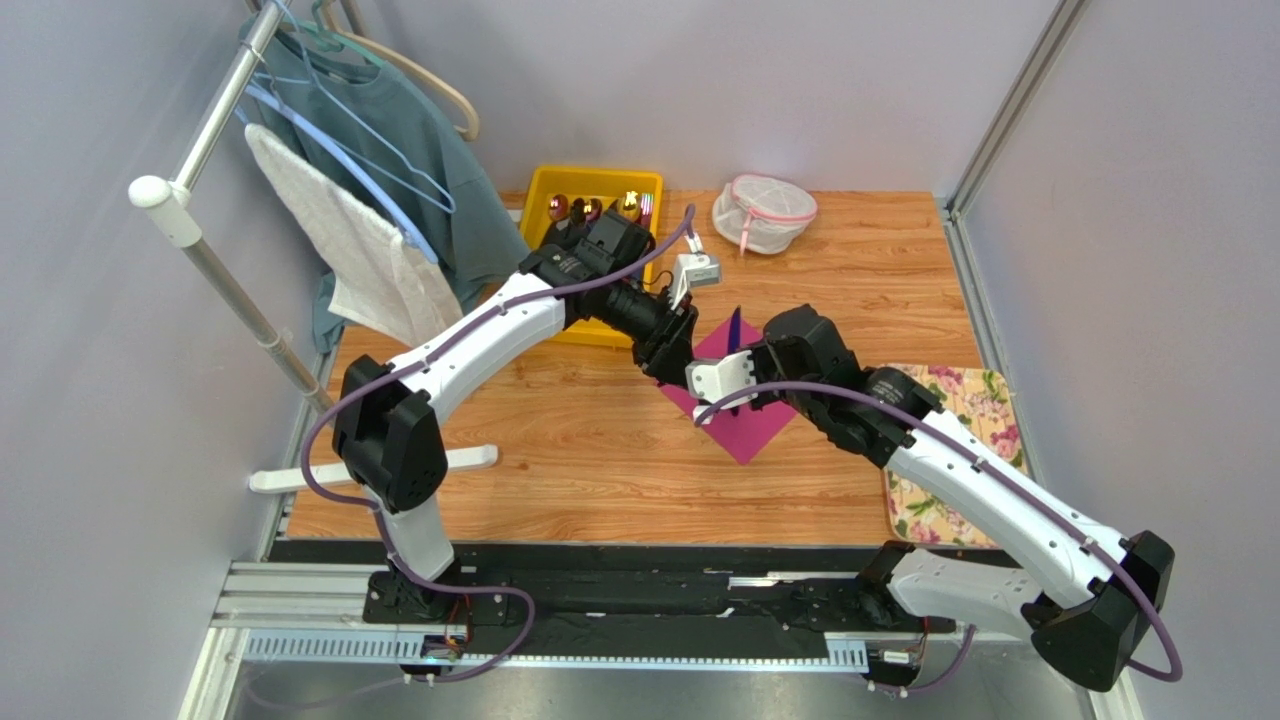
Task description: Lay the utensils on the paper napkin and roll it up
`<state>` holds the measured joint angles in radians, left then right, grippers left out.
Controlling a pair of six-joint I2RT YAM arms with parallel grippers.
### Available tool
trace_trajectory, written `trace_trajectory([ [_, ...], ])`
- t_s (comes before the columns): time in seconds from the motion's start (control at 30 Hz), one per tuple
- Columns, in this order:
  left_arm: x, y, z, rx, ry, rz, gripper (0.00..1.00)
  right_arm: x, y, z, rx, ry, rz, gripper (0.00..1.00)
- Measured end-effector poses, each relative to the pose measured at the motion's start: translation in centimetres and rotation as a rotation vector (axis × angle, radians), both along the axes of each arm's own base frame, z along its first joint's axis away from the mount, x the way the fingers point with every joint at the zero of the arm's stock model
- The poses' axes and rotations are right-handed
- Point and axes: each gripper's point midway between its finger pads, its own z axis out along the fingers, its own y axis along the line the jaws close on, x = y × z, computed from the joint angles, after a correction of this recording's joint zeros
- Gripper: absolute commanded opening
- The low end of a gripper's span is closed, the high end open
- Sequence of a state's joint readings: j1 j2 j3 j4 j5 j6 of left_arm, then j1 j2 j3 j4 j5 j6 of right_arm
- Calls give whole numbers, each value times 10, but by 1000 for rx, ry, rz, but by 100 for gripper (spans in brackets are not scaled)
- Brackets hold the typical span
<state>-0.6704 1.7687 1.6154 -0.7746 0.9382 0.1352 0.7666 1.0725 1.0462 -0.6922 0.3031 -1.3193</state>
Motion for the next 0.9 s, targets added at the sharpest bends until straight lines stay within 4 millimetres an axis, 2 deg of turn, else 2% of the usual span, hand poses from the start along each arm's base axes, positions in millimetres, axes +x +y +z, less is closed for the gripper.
trace_trajectory([
  [0.03, 0, -1, -1, 3, 7, 0, 25, 0, 0, 1, -4, -6, 2, 0],
  [0.1, 0, -2, -2, 10, 30, 5, 7, 1, 0, 2, -12, -15, 3, 0],
  [0.13, 1, -2, -3, 20, 32, 14, 0, 2, 0, 3, -15, -20, 1, 4],
  [0.17, 5, -1, -6, 34, 30, 33, 0, 2, 0, 4, -17, -25, 1, 10],
  [0.2, 8, 1, -8, 38, 33, 42, 0, 2, 0, 6, -15, -32, 2, 22],
  [0.23, 9, 2, -8, 38, 41, 46, 0, 3, 1, 8, -10, -40, 2, 45],
  [0.27, 9, 2, -8, 34, 45, 46, 0, 4, 3, 9, -3, -49, -2, 57],
  [0.3, 9, 2, -6, 28, 56, 46, 0, 6, 3, 11, 11, -53, -12, 83],
  [0.37, 12, -1, 1, -5, 77, 54, 0, 9, 5, 16, 32, -66, -31, 94],
  [0.43, 18, -5, 9, -53, 107, 74, 0, 13, 7, 27, 74, -82, -59, 99],
  [0.5, 33, -3, 16, -111, 133, 121, 0, 19, 8, 44, 148, -94, -103, 99],
  [0.6, 65, 8, 26, -216, 157, 228, 0, 30, 7, 82, 326, -96, -177, 98],
  [0.67, 87, 16, 37, -299, 145, 292, 0, 42, -2, 115, 497, -87, -249, 95],
  [0.73, 107, 21, 58, -394, 117, 339, 0, 55, -17, 152, 718, -77, -338, 93],
  [0.8, 118, 21, 87, -495, 83, 358, 0, 62, -28, 180, 938, -36, -386, 93],
  [0.9, 124, 20, 128, -626, 34, 371, 0, 62, -33, 197, 1170, 57, -433, 89],
])
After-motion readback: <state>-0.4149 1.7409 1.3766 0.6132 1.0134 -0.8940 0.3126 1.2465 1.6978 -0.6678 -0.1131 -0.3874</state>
